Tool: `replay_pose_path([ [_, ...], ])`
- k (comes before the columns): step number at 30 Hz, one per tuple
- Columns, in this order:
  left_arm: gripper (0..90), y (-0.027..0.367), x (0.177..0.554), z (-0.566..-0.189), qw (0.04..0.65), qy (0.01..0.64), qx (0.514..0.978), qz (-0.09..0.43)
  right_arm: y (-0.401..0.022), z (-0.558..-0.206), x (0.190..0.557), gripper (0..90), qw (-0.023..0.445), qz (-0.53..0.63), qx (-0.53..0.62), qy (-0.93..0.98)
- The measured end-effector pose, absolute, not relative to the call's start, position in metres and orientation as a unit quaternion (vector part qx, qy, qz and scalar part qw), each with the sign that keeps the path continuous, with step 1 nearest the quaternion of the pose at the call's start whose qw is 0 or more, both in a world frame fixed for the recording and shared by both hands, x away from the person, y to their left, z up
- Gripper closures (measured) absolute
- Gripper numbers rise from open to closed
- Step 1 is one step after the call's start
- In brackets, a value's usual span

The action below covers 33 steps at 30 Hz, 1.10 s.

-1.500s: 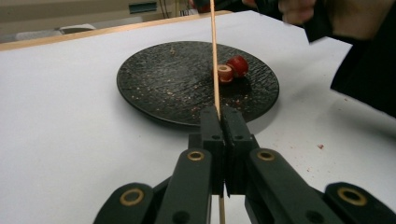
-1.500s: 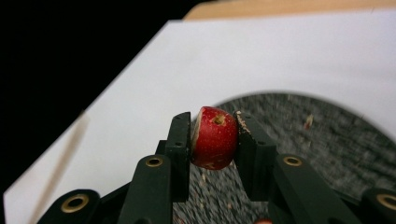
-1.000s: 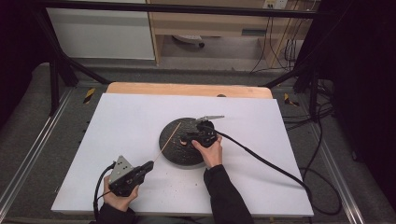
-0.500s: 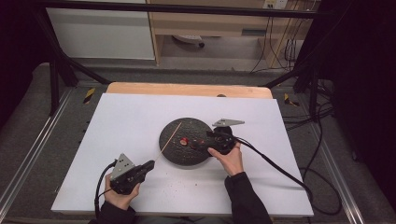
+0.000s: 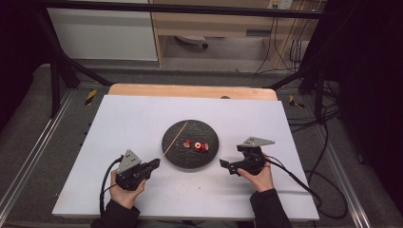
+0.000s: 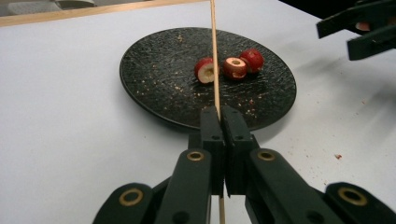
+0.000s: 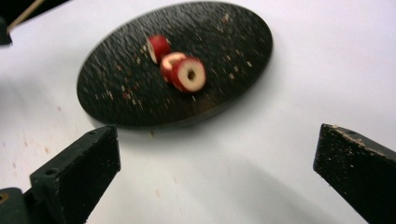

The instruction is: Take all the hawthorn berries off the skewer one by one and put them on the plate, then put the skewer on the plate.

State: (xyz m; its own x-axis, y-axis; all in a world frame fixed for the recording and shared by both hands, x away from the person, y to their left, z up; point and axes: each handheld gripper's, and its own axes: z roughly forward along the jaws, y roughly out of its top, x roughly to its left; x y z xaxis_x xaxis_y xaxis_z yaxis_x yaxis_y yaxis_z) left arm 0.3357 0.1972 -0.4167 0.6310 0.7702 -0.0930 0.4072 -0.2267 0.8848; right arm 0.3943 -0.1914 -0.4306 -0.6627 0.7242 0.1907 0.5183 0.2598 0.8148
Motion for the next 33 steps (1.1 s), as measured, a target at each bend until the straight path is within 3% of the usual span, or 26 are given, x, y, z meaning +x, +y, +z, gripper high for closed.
replay_pose_path([
  [15,88.4,0.171,0.377,-0.408,0.455,0.402,0.774,0.179,-0.229,-0.446,0.370,0.8,0.124,0.441,0.407,0.790],
  [33,88.4,0.144,0.415,-0.422,0.392,0.437,0.789,0.182,-0.232,-0.451,0.361,1.0,0.133,0.431,0.399,0.798],
])
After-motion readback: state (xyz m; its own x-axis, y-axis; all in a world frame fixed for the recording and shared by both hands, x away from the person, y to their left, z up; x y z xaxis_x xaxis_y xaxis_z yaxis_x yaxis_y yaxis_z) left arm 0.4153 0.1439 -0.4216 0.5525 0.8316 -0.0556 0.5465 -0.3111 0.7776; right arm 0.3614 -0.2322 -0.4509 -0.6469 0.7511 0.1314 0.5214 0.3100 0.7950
